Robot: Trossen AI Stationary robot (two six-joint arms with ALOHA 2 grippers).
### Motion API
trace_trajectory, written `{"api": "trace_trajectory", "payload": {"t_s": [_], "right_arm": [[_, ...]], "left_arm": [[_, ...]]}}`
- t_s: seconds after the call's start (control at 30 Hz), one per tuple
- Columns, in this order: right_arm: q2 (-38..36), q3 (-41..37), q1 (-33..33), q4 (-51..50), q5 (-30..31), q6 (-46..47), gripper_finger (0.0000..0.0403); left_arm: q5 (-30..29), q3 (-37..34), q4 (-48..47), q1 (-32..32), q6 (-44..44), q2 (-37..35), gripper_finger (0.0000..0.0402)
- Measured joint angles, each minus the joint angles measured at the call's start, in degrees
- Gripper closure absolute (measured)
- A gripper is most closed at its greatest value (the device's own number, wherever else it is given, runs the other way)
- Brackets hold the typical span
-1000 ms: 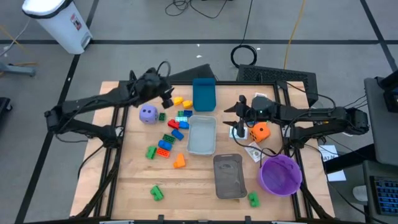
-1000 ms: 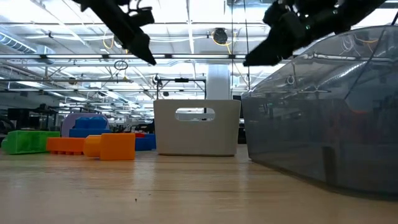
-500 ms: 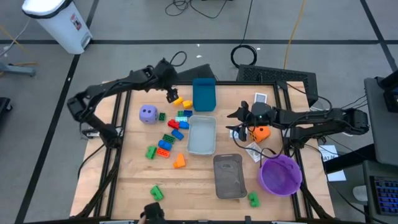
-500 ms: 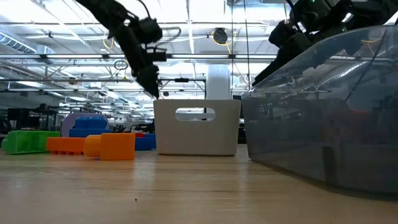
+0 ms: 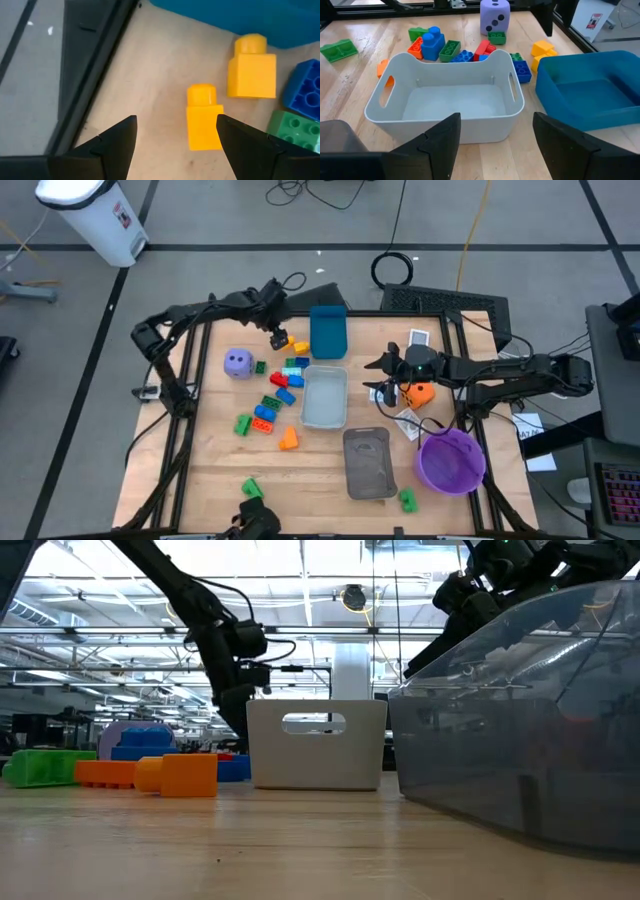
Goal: Pick & Place Toys
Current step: Put the yellow game piece into the black bin
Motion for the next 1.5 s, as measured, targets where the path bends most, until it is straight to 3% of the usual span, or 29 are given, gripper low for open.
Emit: {"api": "trace_trajectory", "payload": {"t_s": [0.93,1.5], "right_arm": [[0.00,0.00,-0.09,1.00,0.00,-1.46,0.0165],[0.00,0.00,-0.09,0.94,0.00,-1.44,0.0165]], "left_arm": [[4.54,0.00,0.88,-0.17,0.67,0.85,0.0123],[18.31,0.00,-0.74,0.22,0.66,0.82,0.0123]]}}
